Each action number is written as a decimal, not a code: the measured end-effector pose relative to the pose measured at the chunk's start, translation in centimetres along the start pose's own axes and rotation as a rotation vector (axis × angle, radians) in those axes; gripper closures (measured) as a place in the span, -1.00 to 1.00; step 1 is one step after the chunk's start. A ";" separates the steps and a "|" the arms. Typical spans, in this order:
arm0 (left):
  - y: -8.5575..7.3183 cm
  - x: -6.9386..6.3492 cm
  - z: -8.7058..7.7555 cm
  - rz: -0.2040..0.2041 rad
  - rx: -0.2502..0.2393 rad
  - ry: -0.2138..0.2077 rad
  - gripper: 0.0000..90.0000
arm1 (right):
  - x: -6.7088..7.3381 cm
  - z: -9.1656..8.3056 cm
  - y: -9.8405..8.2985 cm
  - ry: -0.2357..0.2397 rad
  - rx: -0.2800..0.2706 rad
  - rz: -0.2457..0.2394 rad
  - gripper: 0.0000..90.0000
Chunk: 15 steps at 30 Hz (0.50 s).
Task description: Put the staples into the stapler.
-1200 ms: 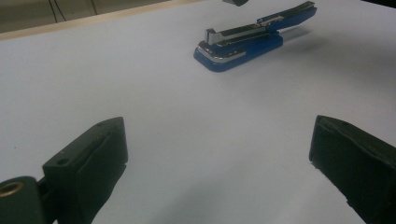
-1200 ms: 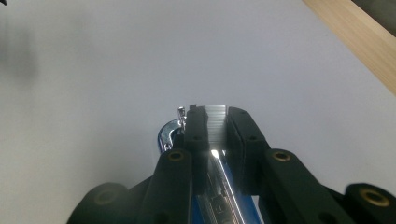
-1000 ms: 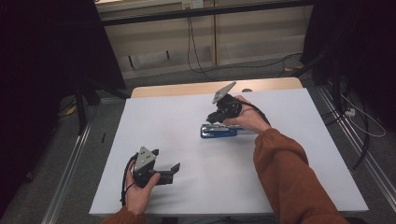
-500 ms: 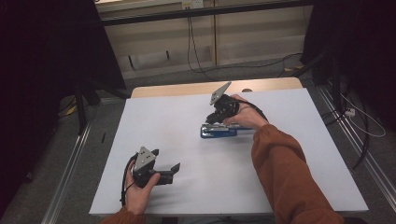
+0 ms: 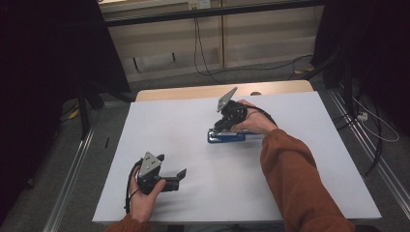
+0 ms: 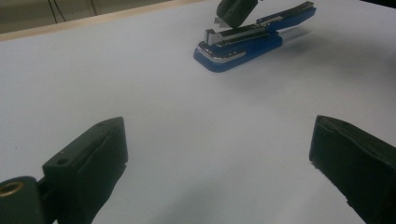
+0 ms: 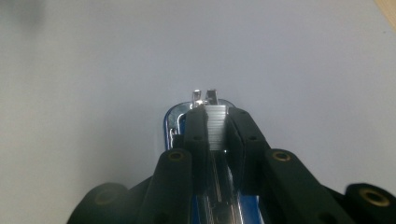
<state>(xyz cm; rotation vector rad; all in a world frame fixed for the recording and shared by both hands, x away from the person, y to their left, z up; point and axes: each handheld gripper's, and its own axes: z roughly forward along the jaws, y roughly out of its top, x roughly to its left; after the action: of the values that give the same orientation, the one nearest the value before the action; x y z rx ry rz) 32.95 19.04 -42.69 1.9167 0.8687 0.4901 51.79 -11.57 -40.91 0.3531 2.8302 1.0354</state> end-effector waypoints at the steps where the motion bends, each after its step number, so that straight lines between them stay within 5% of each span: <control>1: 0.0 0.0 0.0 0.001 0.001 0.000 -0.90 | 0.0 0.0 0.0 0.000 0.002 -0.010 0.76; 15: 0.0 0.0 0.0 0.001 0.002 -0.002 -0.90 | 0.1 0.2 -0.1 0.006 0.022 -0.047 0.76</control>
<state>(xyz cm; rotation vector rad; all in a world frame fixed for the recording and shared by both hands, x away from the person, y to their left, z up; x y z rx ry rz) 32.94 19.01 -42.70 1.9192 0.8676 0.4875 51.72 -11.55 -41.14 0.2849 2.8425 0.9984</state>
